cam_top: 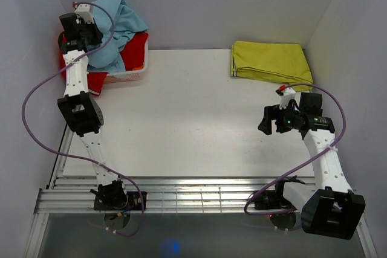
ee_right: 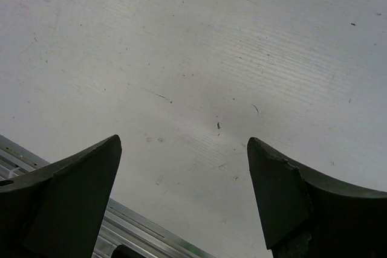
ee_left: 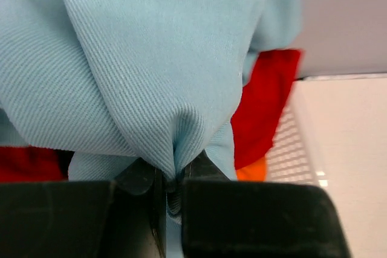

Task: Fold and stack the trousers
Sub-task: Grab the trousers from the pile, then move the trousers to the center of the board

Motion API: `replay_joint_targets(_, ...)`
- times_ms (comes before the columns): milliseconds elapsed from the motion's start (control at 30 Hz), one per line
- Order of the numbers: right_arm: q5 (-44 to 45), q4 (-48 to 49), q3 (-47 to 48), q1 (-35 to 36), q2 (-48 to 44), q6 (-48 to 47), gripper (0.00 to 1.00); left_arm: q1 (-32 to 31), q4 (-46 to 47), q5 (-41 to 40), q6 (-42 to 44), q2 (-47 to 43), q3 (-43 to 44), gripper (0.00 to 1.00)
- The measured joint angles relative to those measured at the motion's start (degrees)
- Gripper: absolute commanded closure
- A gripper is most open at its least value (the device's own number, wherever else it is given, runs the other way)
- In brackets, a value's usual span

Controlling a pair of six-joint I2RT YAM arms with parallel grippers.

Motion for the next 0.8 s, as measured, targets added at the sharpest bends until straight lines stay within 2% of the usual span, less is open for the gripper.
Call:
replay_joint_targets(233, 0.00, 0.00, 0.00, 0.00, -0.46, -0.02, 0.10, -3.37, 4.04, 11.15, -7.43, -10.99, -0.22, 1.00)
replay_joint_targets(433, 0.00, 0.02, 0.00, 0.00, -0.98, -0.04, 0.10, -4.79, 11.63, 21.79, -18.47, -21.35, -0.22, 1.00)
replay_joint_targets(567, -0.33, 0.24, 0.15, 0.00, -0.98, -0.11, 0.10, -4.90, 24.50, 31.78, -34.21, -28.44, -0.52, 1.00)
replay_joint_targets(633, -1.25, 0.48, 0.76, 0.00, -1.05, -0.17, 0.10, -7.76, 29.94, 35.43, -41.77, -28.89, 0.44, 1.00)
replay_joint_targets(700, -2.19, 0.96, 2.29, 0.00, -1.07, -0.15, 0.10, -10.62, 34.03, 35.69, -47.71, -28.89, 1.40, 1.00)
replay_joint_targets(800, -3.37, 1.25, 3.23, 0.00, -1.11, -0.33, 0.10, -13.77, 37.00, 34.80, -50.34, -29.31, 1.90, 1.00)
